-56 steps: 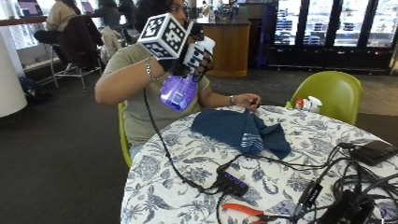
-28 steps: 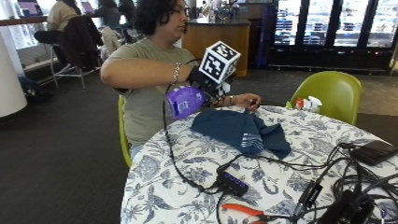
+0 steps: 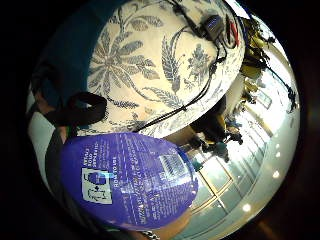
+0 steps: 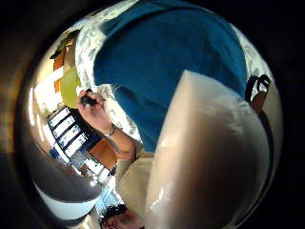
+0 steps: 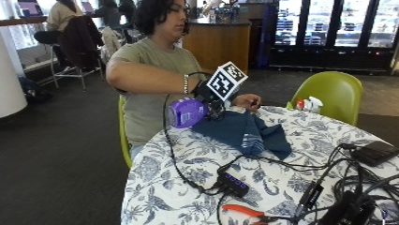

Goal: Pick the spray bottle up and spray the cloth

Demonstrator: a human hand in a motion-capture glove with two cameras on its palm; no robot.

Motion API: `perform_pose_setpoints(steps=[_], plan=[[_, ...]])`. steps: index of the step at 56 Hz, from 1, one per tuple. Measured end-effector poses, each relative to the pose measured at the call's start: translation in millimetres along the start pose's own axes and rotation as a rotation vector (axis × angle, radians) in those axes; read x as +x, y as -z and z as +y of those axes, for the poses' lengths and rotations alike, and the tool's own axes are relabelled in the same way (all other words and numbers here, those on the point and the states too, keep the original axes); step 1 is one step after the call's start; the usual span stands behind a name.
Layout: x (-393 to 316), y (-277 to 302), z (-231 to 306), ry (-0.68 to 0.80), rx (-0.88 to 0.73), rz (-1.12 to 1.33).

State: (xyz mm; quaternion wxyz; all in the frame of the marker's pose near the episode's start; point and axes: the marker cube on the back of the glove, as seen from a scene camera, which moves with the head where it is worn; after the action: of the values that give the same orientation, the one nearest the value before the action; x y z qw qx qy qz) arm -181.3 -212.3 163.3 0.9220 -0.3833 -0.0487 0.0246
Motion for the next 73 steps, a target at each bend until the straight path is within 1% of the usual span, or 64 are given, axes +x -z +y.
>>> perform_pose_setpoints(steps=[8, 16, 20, 28, 31, 33, 41, 49, 60, 73], plan=[[-17.8, 49.3, 11.1, 0.08, 0.145, -0.155], [-55.4, 113.3, 17.2, 0.276, 0.351, -0.433], [-74.1, 135.1, 13.3, 0.369, 0.443, -0.594], [-124.9, 160.2, -13.5, 0.581, 0.617, -1.016], [-135.5, 167.6, -38.5, 0.621, 0.71, -1.173], [-142.6, 165.5, -58.1, 0.634, 0.756, -1.233], [-178.0, 130.6, -107.4, 0.701, 0.811, -1.269], [-197.6, 107.3, -146.9, 0.682, 0.857, -1.244], [-203.5, 112.9, -166.7, 0.655, 0.875, -1.261], [-211.9, 119.4, -179.2, 0.679, 0.878, -1.254]])
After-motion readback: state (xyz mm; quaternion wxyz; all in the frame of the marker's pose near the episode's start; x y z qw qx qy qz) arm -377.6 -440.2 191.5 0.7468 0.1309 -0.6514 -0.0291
